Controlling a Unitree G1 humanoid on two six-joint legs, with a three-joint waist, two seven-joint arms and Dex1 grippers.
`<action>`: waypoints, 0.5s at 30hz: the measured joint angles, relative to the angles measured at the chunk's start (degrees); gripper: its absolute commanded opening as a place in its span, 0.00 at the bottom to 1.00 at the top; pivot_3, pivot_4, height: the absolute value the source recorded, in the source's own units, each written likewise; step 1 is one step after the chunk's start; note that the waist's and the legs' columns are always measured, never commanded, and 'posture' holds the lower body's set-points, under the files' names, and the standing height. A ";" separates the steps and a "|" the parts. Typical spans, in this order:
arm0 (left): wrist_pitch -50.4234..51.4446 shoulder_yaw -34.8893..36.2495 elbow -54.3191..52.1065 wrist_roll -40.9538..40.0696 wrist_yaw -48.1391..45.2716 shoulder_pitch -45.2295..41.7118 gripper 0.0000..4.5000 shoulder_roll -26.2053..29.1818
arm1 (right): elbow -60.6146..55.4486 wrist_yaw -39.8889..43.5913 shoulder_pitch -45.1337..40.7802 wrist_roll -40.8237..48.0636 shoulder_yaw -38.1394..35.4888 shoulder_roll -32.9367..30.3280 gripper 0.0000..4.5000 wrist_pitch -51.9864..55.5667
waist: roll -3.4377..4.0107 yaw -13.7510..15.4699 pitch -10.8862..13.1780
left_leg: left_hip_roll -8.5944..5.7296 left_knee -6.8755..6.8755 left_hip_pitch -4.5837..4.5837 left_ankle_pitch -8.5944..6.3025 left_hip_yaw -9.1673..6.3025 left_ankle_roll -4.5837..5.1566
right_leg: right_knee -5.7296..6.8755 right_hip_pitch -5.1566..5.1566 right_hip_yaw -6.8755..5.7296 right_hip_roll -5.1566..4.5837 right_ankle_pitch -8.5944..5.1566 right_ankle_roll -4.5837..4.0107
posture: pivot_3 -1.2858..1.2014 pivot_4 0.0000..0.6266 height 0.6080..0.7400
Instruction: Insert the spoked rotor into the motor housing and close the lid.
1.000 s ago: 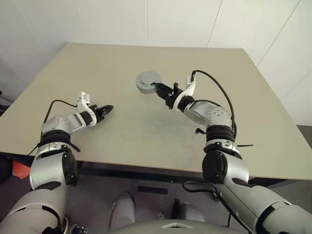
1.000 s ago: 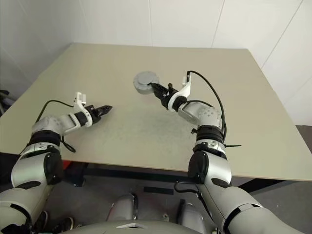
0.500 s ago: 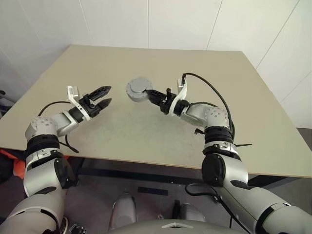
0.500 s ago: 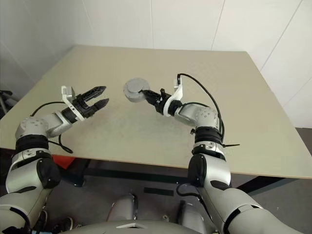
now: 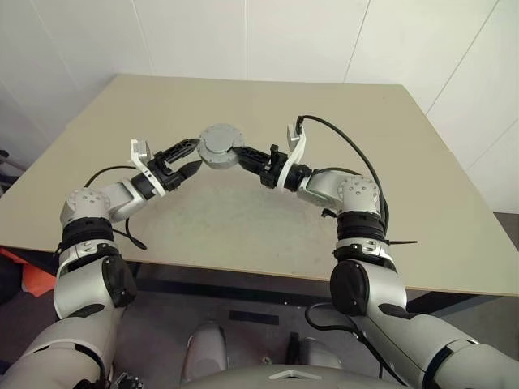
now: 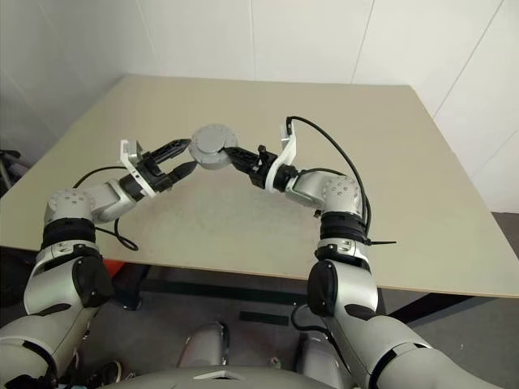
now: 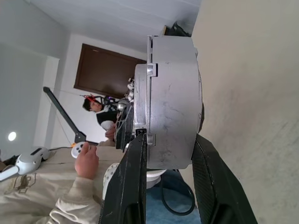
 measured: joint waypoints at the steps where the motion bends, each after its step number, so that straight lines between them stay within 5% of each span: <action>1: -0.26 -0.20 0.19 -0.07 -0.19 -0.31 0.99 -0.47 | -0.28 -0.06 0.00 0.06 0.02 0.11 0.26 0.07 | 0.00 0.02 0.00 | 0.00 0.02 0.01 0.00 -0.02 0.00 | 0.00 0.03 0.00 0.00 0.00 0.00 | 0.52 0.00 1.00; 15: -3.43 -0.89 4.03 0.24 -0.72 -3.63 0.99 -3.59 | -0.45 0.02 1.30 -0.22 1.97 -0.57 0.26 0.04 | -0.01 0.00 0.00 | -0.01 0.13 0.00 0.00 -0.06 0.00 | 0.02 0.06 0.00 0.00 0.09 0.14 | 0.52 0.00 1.00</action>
